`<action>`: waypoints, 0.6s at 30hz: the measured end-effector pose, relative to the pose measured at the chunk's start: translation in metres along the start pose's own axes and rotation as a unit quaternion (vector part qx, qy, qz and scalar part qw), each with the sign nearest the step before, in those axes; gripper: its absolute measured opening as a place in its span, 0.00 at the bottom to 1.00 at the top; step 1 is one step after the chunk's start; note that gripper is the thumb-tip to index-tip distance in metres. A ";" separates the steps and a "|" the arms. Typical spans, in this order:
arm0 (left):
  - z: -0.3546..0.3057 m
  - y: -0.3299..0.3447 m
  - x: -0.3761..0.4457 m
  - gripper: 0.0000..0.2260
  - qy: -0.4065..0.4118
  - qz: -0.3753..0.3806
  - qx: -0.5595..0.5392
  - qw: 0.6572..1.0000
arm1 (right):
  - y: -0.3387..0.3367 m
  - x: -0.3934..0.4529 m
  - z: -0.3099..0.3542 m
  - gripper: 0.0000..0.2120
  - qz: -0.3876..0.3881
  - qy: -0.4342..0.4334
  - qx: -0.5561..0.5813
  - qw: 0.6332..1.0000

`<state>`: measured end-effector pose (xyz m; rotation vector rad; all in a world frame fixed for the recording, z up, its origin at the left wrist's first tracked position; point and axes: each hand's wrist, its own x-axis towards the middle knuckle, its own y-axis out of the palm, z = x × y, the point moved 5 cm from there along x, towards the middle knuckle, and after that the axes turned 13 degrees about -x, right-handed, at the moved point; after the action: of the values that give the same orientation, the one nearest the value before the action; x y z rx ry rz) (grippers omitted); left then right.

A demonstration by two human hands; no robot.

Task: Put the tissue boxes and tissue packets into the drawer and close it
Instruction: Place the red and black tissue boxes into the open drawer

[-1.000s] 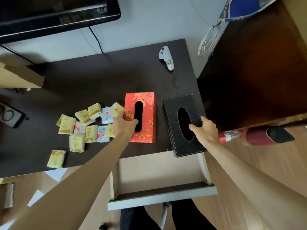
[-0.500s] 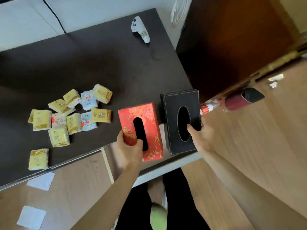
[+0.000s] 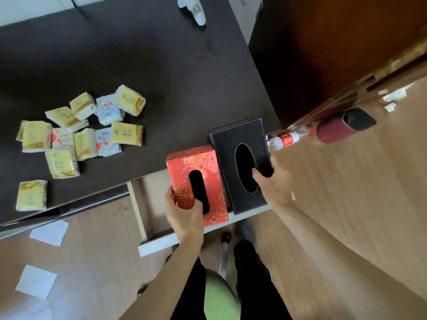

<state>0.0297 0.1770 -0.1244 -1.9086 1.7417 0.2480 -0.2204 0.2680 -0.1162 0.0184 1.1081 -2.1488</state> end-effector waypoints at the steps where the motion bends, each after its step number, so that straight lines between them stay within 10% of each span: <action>1: 0.005 -0.002 -0.003 0.30 -0.004 -0.008 0.001 1.000 | 0.000 -0.002 0.000 0.19 0.001 -0.008 0.003 1.000; 18: 0.063 -0.017 -0.036 0.26 -0.084 -0.019 0.030 0.996 | -0.004 -0.042 -0.044 0.21 0.064 0.006 -0.057 0.996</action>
<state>0.0543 0.2402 -0.1549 -1.8216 1.5834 0.3280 -0.2047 0.3258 -0.1281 0.0486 1.2035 -1.9726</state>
